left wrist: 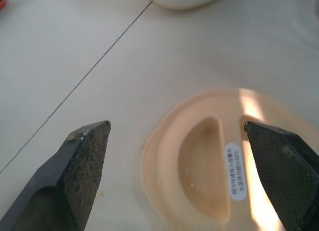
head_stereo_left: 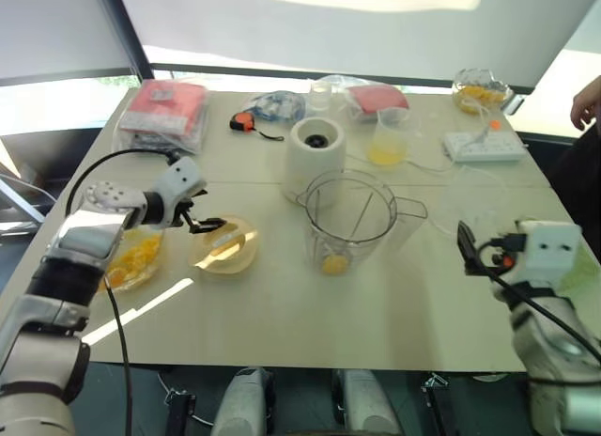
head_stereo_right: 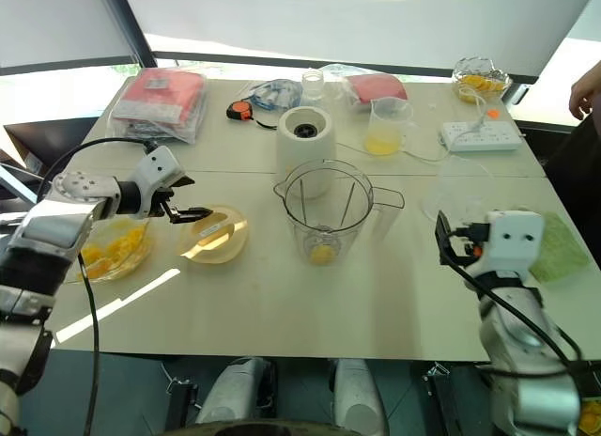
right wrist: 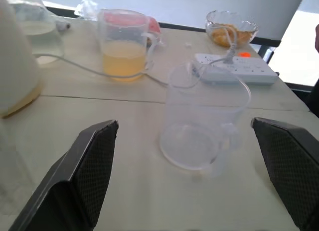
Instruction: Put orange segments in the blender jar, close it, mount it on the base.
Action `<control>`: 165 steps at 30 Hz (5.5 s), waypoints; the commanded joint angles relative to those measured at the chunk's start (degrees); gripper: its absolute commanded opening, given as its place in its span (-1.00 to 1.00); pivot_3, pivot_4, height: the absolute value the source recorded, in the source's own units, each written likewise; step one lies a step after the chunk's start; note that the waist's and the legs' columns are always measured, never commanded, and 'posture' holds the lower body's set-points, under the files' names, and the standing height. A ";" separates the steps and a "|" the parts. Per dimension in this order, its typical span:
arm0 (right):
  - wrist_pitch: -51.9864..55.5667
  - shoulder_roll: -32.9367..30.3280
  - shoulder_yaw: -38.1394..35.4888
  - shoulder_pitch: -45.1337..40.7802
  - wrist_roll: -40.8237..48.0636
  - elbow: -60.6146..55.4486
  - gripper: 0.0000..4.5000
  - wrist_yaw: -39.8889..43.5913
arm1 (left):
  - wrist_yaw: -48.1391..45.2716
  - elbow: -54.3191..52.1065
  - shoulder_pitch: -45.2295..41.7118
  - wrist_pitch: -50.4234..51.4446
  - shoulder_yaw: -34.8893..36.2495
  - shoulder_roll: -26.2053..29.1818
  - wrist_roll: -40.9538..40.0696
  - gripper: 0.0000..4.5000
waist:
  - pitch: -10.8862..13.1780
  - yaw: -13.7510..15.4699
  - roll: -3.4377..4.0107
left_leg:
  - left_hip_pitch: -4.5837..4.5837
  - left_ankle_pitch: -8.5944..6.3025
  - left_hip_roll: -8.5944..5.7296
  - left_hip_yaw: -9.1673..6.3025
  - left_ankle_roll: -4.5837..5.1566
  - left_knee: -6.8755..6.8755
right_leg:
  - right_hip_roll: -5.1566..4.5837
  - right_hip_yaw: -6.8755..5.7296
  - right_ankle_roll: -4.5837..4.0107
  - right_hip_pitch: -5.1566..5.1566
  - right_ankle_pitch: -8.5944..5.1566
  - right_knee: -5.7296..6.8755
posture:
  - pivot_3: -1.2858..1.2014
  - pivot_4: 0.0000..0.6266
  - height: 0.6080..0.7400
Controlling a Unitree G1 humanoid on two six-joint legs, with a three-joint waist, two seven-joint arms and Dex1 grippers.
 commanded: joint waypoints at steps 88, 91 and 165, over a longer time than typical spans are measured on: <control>-5.82 -4.32 8.55 9.82 16.85 -2.64 1.00 6.33 | -35.90 32.67 -55.37 -36.61 -51.79 -30.31 -19.37 -0.88 | -0.40 1.23 -0.66 | -0.50 -0.17 -0.25 -0.38 0.31 0.48 | -0.21 -0.22 0.12 -0.08 -0.10 -0.07 | 0.03 -0.52 1.00; -6.86 -3.29 10.63 7.36 14.10 -1.39 1.00 5.30 | -35.90 30.59 -55.71 -33.34 -56.90 -28.85 -24.54 -0.88 | -0.41 1.13 -0.66 | -0.47 -0.17 -0.23 -0.43 0.30 0.48 | -0.15 -0.22 0.11 -0.06 -0.10 -0.05 | 0.03 -0.52 1.00; -18.91 9.65 22.70 -13.82 -12.16 20.96 -0.61 -0.17 | -6.35 17.19 -26.18 24.02 -23.27 -37.27 7.54 -0.90 | -3.20 1.09 0.35 | 1.36 -0.59 -0.04 -1.12 0.42 0.16 | -0.57 -0.14 0.08 2.44 -0.52 -1.24 | 0.03 -0.52 1.00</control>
